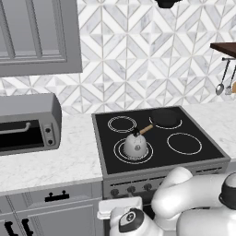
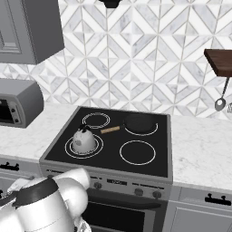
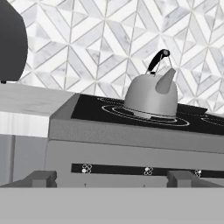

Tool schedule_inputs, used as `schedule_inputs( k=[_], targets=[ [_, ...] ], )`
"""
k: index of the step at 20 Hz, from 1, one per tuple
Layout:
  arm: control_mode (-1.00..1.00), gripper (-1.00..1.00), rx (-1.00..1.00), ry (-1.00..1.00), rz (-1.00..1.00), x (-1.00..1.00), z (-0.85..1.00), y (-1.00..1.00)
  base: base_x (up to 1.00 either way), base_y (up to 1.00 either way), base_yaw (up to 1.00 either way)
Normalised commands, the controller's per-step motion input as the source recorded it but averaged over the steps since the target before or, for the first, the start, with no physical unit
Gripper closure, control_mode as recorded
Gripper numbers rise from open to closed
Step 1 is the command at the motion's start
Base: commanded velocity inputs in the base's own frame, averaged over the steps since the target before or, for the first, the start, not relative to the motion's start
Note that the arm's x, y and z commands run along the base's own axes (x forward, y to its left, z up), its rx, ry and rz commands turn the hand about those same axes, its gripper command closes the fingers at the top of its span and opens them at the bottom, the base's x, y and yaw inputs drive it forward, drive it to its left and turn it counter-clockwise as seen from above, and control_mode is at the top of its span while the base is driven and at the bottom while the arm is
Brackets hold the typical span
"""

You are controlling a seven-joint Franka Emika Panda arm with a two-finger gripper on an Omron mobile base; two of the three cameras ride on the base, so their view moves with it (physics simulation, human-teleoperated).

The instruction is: Pick the kettle from the counter and place it on a stove burner. Then turn the burner on.

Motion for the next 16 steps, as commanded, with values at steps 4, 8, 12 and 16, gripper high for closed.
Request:
schedule_inputs(
  k=[4,8,12,16],
  targets=[
    [-1.0,-1.0,0.08,0.0,0.08,0.25,-0.17,-0.51,0.0,0.0,0.0],
    [-1.0,-1.0,0.05,0.0,0.03,0.44,-0.1,-0.3,0.0,0.0,0.0],
    [-1.0,-1.0,0.08,0.0,0.05,0.42,-0.04,-0.51,0.0,0.0,0.0],
    [-1.0,-1.0,0.11,0.0,0.03,0.35,-0.03,-0.72,0.0,0.0,0.0]
  ],
)
